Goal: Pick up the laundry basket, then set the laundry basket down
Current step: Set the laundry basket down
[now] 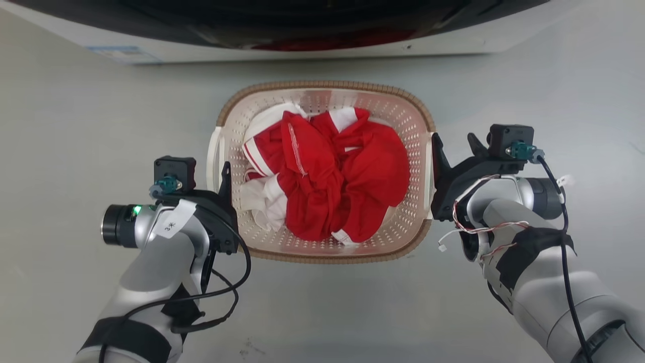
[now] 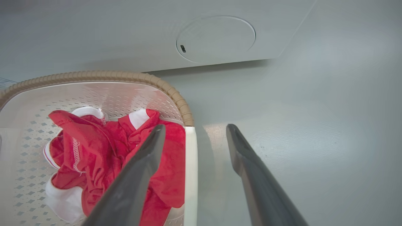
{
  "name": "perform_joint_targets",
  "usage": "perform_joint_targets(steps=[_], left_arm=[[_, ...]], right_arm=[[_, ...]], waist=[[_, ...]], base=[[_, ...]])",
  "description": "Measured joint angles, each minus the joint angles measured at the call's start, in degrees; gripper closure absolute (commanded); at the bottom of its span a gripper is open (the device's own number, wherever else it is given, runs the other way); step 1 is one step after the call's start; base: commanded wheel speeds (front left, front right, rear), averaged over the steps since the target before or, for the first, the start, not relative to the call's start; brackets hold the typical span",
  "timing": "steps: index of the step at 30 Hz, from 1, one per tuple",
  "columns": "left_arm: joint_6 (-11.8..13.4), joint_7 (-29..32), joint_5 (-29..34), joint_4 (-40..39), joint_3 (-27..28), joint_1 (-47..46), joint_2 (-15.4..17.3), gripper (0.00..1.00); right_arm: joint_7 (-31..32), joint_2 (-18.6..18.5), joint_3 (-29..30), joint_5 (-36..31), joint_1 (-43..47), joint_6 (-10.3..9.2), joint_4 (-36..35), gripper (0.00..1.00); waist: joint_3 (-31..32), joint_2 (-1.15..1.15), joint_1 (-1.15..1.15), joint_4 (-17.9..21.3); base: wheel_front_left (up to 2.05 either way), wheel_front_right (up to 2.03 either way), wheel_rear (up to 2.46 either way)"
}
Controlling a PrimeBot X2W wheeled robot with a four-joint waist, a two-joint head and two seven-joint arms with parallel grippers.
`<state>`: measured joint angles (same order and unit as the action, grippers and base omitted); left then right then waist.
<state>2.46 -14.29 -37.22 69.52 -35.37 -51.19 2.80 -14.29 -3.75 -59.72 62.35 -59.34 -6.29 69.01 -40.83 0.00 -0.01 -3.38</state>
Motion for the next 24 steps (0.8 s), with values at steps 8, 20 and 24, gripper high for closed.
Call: perform_joint_targets(steps=[8, 20, 24], left_arm=[[-1.0, 0.0, 0.0, -1.5, 1.0, 3.3, 1.3, 0.0], [-1.5, 0.0, 0.0, -7.1, 3.4, 11.3, 2.6, 0.0], [-1.3, 0.0, 0.4, -9.6, 4.0, 14.7, 2.7, 0.0]], right_arm=[[0.0, 0.0, 1.6, -0.9, 2.7, 0.86, -1.1, 0.0], [0.0, -1.0, 5.1, -3.4, 8.9, 1.52, -5.3, 0.0], [0.0, -1.2, 7.1, -4.3, 12.0, 1.48, -7.6, 0.0]], waist=[[5.9, 0.0, 0.0, 0.5], [15.9, -0.01, 0.0, 0.9], [19.3, 0.0, 0.0, 0.9]], base=[[0.0, 0.0, 0.0], [0.0, 0.0, 0.0], [0.0, 0.0, 0.0]])
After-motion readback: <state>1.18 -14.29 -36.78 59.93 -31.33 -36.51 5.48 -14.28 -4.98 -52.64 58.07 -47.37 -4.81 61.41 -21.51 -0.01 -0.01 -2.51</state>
